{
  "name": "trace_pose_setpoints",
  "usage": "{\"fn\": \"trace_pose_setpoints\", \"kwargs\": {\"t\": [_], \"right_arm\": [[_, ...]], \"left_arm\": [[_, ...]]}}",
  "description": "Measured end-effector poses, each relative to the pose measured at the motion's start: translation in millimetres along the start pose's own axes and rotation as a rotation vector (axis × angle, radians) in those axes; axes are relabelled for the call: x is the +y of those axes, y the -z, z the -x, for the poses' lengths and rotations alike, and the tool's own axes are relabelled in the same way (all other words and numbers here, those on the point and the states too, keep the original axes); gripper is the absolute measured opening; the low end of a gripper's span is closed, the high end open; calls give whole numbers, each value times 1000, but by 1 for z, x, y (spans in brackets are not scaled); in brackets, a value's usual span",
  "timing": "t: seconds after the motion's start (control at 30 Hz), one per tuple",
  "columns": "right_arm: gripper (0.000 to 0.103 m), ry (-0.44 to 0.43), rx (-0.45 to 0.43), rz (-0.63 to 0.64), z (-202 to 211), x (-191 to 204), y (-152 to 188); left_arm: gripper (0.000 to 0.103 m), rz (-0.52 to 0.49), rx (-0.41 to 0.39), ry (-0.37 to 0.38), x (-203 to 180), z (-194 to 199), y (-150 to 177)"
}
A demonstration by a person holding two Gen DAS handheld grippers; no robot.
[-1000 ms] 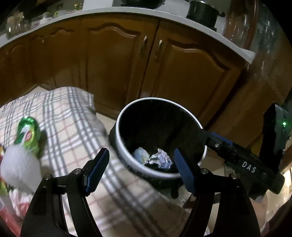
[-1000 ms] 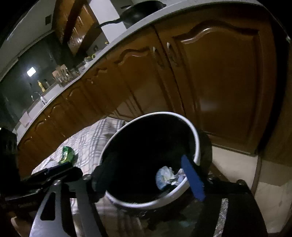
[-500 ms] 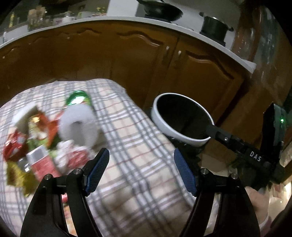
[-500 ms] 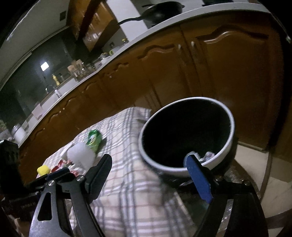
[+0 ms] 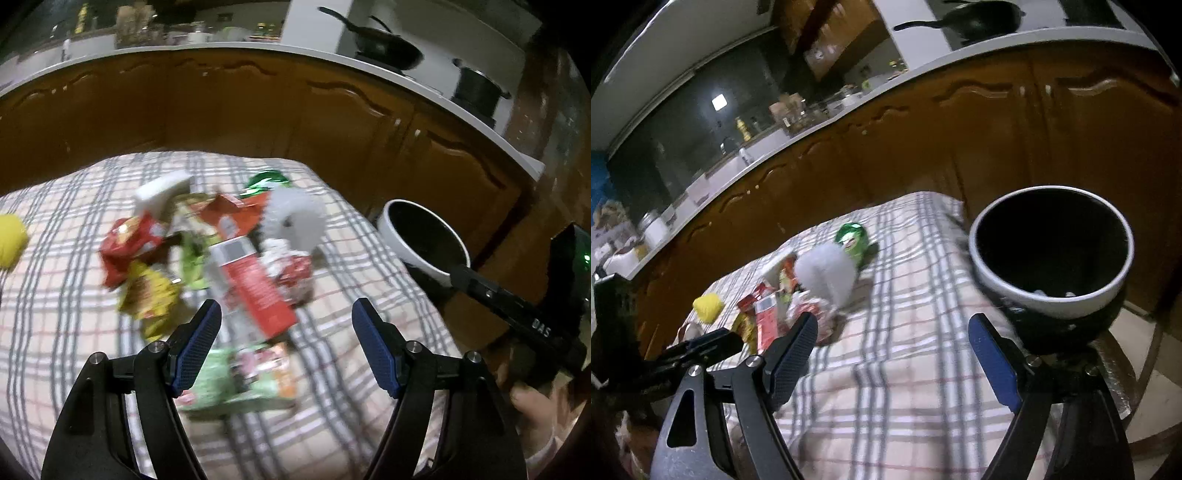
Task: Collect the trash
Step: 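Grasp yellow chip bag with left tool while right tool grasps red-white wrapper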
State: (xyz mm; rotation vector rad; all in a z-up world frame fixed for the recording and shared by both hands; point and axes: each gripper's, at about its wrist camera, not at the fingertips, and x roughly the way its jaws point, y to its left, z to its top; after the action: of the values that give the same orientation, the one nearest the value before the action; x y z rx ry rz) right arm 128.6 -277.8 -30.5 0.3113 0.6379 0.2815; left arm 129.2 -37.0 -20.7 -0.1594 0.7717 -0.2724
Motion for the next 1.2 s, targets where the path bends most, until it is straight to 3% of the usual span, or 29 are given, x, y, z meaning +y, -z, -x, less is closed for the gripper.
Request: {"fn": "trace_pose_setpoints", "kwargs": {"t": [0.33,0.6,0.87,0.9,0.93,0.97,1.03,1.1,1.2], "right_arm": [[84,-52,48,68,-23,41,8],[71,-91,105,88,-55,56,5],[61,-113,179,95,-98,65,5],[60,-114,188,98,-103,66,6],[60,-115,195,100,-107,67,6],[58,-116,205,101,-112,68,7],[52,-119,227,102,-122,69,9],[31,-131,245,99,-128,69,11],[21,-141,243,116,-128,74,14]], "left_arm": [[75,66,3,-38,33,7,4],[75,149,5,-113,78,1,-5],[74,110,74,-168,98,-38,-5],[66,108,73,-162,99,-40,-5],[50,106,73,-155,99,-43,-5],[45,102,85,-142,100,-47,-5],[36,88,82,-140,98,-49,-5],[28,72,82,-132,95,-50,-5],[22,59,74,-121,93,-48,-5]]}}
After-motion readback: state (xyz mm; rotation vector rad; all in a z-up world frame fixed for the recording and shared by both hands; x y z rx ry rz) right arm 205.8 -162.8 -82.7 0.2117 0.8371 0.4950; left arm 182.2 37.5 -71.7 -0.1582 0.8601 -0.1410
